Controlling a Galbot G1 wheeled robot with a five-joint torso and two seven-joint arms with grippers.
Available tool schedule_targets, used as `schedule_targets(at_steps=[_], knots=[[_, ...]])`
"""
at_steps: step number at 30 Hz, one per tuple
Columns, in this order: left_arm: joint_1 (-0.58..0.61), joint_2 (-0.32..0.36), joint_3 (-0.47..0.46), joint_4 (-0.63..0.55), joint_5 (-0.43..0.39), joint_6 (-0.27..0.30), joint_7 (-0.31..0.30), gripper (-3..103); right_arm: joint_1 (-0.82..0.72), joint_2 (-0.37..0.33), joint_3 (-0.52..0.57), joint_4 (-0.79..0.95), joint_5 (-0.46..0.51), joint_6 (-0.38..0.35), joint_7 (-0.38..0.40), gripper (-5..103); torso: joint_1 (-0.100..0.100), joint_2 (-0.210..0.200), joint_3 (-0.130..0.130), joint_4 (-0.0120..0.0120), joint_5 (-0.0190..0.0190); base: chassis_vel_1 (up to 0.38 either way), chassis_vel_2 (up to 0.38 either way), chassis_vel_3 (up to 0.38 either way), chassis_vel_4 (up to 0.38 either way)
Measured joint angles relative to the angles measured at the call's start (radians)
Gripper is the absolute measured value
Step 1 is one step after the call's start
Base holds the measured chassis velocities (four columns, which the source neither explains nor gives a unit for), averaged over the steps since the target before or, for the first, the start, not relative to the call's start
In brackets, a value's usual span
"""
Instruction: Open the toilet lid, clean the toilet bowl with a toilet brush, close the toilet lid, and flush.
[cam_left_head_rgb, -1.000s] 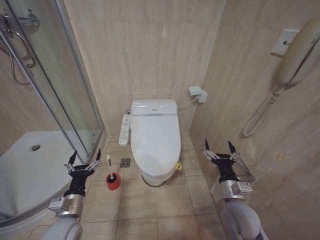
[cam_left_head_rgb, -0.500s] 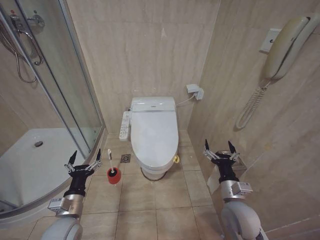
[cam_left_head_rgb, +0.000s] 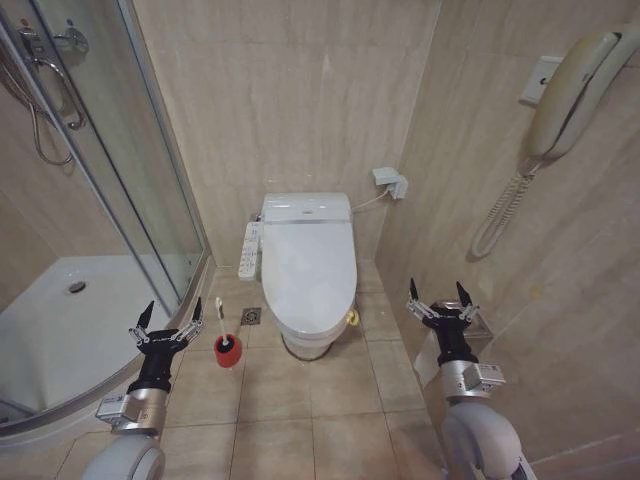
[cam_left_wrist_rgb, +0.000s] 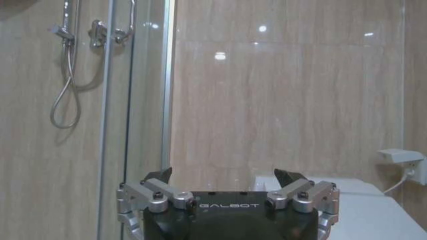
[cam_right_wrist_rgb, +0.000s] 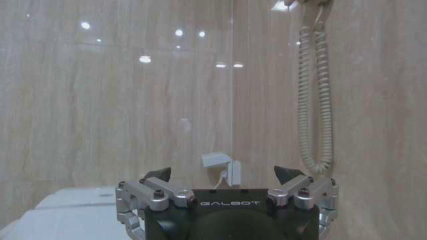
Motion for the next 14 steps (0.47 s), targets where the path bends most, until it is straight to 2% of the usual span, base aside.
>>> schedule_targets(at_steps=[8, 14], knots=[[0.000, 0.000, 0.000, 0.000, 0.000, 0.000, 0.000, 100, 0.000, 0.000, 0.000, 0.000, 0.000, 0.000, 0.000, 100, -0.001, 0.000, 0.000, 0.0001, 0.0001, 0.103, -0.102, -0.112, 0.110], [0.000, 0.000, 0.000, 0.000, 0.000, 0.000, 0.000, 100, 0.000, 0.000, 0.000, 0.000, 0.000, 0.000, 0.000, 100, 0.000, 0.000, 0.000, 0.0000, 0.0000, -0.004, -0.004, -0.002, -0.006]])
